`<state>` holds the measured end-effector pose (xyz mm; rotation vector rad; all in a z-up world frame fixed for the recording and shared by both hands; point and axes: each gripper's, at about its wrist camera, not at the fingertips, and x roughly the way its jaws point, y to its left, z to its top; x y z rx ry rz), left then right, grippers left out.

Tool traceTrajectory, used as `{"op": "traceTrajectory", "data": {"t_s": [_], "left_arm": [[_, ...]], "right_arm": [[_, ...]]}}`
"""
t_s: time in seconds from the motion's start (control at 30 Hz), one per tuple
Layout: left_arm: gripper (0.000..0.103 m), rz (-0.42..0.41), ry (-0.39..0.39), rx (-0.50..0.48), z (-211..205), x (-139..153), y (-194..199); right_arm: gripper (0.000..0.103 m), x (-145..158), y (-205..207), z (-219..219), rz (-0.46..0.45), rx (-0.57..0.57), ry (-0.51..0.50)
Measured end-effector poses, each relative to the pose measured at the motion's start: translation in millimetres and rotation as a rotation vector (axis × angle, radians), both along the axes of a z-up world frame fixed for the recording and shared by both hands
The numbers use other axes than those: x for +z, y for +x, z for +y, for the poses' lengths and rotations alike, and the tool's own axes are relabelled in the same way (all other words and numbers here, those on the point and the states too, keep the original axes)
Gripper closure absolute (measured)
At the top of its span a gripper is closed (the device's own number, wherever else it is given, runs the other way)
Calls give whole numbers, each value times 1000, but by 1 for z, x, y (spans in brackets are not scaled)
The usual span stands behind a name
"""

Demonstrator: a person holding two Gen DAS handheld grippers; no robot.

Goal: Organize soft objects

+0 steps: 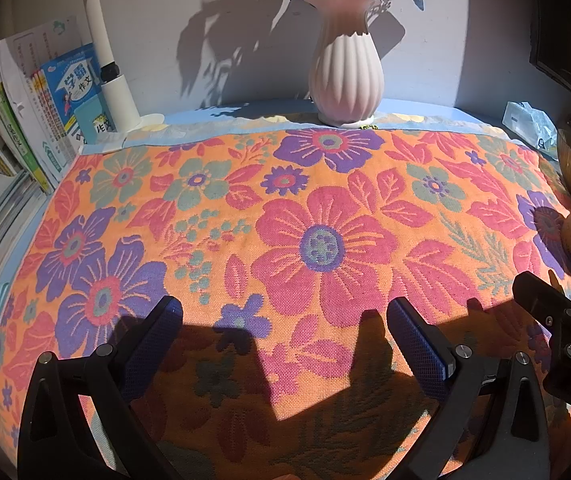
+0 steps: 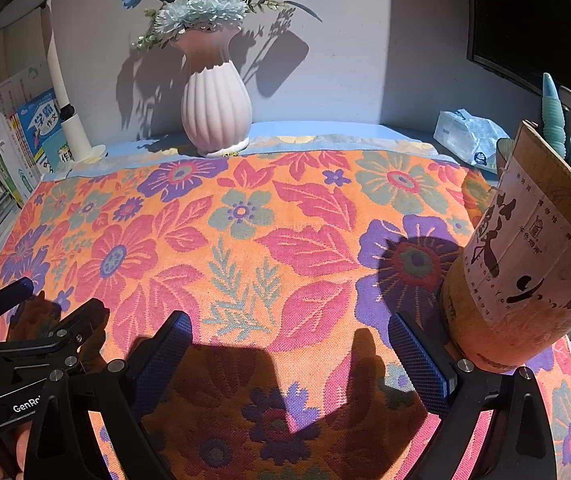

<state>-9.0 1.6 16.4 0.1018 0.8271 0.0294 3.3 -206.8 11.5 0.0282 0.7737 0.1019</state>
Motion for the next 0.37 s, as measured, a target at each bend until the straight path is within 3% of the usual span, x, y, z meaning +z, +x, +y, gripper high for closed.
{"op": "traceTrajectory", "data": {"t_s": [0.37], "left_arm": [[1, -36, 16, 11, 1, 3, -2]], "right_arm": [[5, -6, 7, 2, 41, -6, -11]]}}
